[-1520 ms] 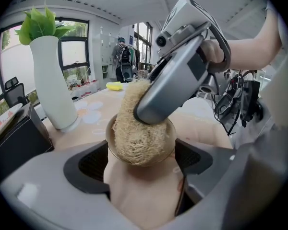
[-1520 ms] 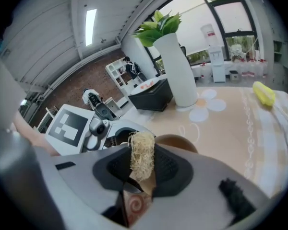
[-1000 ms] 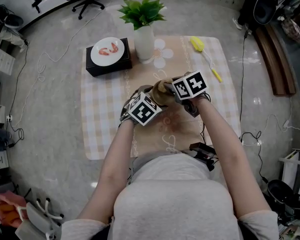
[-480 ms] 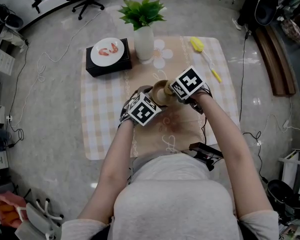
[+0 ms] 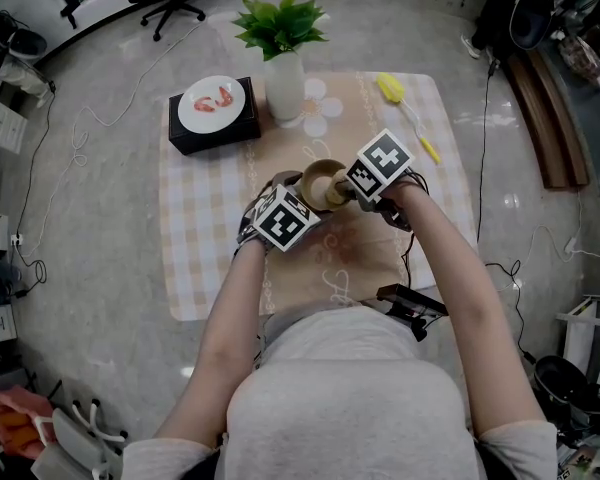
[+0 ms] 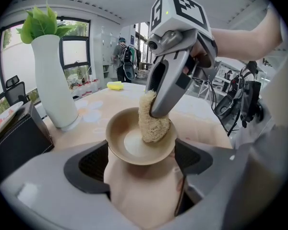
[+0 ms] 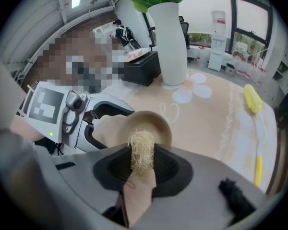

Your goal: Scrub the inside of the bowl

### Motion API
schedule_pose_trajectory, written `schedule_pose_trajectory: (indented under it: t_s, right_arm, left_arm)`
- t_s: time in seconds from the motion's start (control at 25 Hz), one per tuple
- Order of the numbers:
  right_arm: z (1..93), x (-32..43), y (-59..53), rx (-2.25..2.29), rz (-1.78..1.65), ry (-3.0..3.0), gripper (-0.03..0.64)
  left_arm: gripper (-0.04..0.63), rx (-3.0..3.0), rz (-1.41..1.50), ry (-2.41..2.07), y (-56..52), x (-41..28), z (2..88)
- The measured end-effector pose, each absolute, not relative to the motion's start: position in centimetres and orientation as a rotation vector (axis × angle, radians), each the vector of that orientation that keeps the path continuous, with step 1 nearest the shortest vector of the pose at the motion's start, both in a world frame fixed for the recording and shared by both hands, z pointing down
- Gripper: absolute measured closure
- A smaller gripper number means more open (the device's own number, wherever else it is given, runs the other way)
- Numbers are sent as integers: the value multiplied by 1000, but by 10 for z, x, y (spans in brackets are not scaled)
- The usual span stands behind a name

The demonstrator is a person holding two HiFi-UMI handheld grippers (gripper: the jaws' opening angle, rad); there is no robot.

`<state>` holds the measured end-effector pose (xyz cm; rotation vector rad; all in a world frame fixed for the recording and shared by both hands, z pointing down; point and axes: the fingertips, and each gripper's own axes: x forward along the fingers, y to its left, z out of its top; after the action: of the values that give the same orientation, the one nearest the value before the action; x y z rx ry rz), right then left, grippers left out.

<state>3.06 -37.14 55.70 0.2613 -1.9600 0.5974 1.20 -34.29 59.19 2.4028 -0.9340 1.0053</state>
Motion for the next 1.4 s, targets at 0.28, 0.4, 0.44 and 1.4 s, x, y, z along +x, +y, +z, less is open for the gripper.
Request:
schedule_pose_trajectory:
  t_s: [0.28,0.4,0.44,1.4]
  right_arm:
    - [556,14,-355,219,861,-2046,514]
    - [556,6,-354,234,964,-2088,514]
    - [557,5,-355,247,993,-2099,514]
    - [562,19,-399,565,563,-2132,514]
  left_arm:
    - [152,2402,1011,-930,-342,12,592]
    - [152,2408,1015,-926,-342,12,592]
    - [152,2411,1016,-925,-342,12,592]
    - [155,2396,1013,-927,-341,12,592]
